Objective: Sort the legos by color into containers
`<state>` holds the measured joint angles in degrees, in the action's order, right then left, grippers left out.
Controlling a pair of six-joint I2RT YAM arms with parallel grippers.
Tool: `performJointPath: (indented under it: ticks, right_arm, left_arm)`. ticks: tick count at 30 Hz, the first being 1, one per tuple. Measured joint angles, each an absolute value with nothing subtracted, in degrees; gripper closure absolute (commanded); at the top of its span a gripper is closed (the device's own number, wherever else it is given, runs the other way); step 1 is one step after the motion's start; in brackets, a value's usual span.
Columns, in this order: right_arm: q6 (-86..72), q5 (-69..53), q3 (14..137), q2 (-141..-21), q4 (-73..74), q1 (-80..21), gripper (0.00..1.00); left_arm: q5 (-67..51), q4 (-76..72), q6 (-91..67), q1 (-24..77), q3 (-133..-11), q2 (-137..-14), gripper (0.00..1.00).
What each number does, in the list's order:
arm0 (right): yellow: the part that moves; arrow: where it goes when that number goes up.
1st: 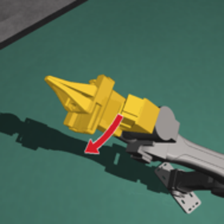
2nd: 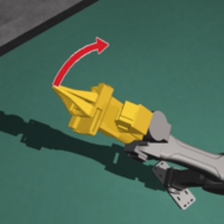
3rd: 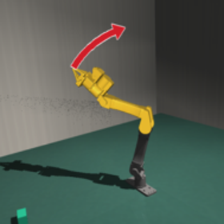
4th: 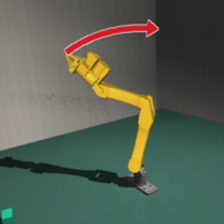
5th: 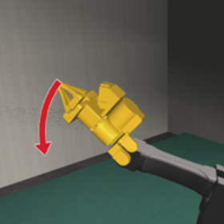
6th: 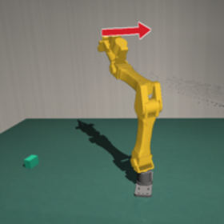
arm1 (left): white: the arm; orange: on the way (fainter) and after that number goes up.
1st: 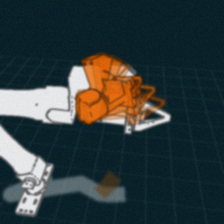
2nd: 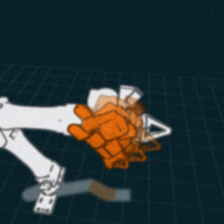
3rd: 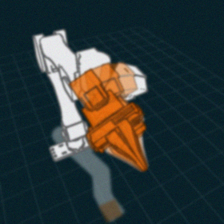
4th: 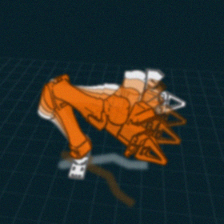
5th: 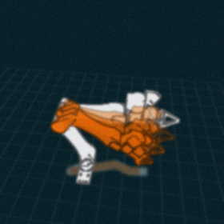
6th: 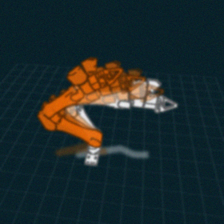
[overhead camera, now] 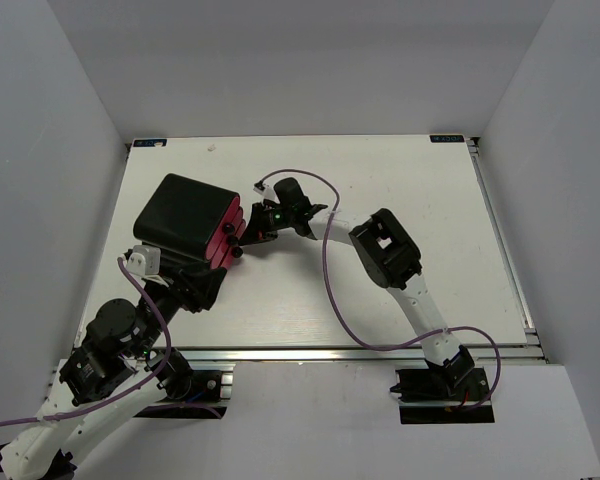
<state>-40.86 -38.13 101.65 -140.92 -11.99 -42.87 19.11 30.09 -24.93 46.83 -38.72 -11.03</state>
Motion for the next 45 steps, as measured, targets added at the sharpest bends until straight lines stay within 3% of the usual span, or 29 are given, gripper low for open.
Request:
performJointPath:
  ticks: [16, 21, 23, 24, 27, 28, 30, 33, 38, 40, 45]
  right_arm:
    - [-43.2, -41.8, 102.7, -142.1, -15.1, -42.4, 1.00]
    - [-35.1, -36.5, 95.5, -137.8, -11.7, -41.7, 1.00]
    - [-28.0, -32.3, 89.0, -132.1, -7.7, -40.8, 0.91]
    - [-24.6, -29.8, 86.2, -128.5, -5.8, -40.3, 0.81]
    - [-13.4, -24.0, 79.9, -116.3, 0.1, -38.9, 0.65]
    - [-9.5, -22.3, 78.5, -111.6, 2.2, -38.3, 0.56]
    - [-3.8, -19.2, 76.6, -102.3, 5.7, -37.6, 0.36]
    - [2.0, -14.1, 73.3, -89.4, 9.4, -37.6, 0.27]
    - [6.5, -8.7, 64.3, -75.2, 14.0, -37.7, 0.22]
    - [7.3, -7.6, 59.0, -70.9, 15.5, -37.6, 0.12]
    - [9.0, -4.3, 45.8, -57.9, 16.5, -37.2, 0.11]
  left_arm:
    - [19.4, 30.1, -24.9, 46.8, -38.7, -11.0, 0.30]
    - [19.5, 30.1, -24.9, 46.8, -38.7, -11.0, 0.30]
    - [19.3, 30.1, -24.9, 46.8, -38.7, -11.0, 0.29]
    - [19.1, 30.1, -24.9, 46.8, -38.7, -11.0, 0.29]
    - [18.4, 29.8, -24.5, 46.8, -38.3, -10.5, 0.21]
    - [18.1, 29.8, -24.4, 46.8, -38.1, -10.3, 0.14]
    - [17.1, 29.7, -23.9, 46.8, -37.8, -10.1, 0.09]
    - [15.4, 28.9, -23.3, 46.8, -37.5, -10.1, 0.03]
    - [12.5, 27.9, -22.5, 46.8, -37.3, -12.8, 0.02]
    - [11.2, 27.6, -22.0, 46.8, -37.3, -15.2, 0.02]
    - [7.6, 26.7, -20.3, 46.8, -37.3, -21.1, 0.02]
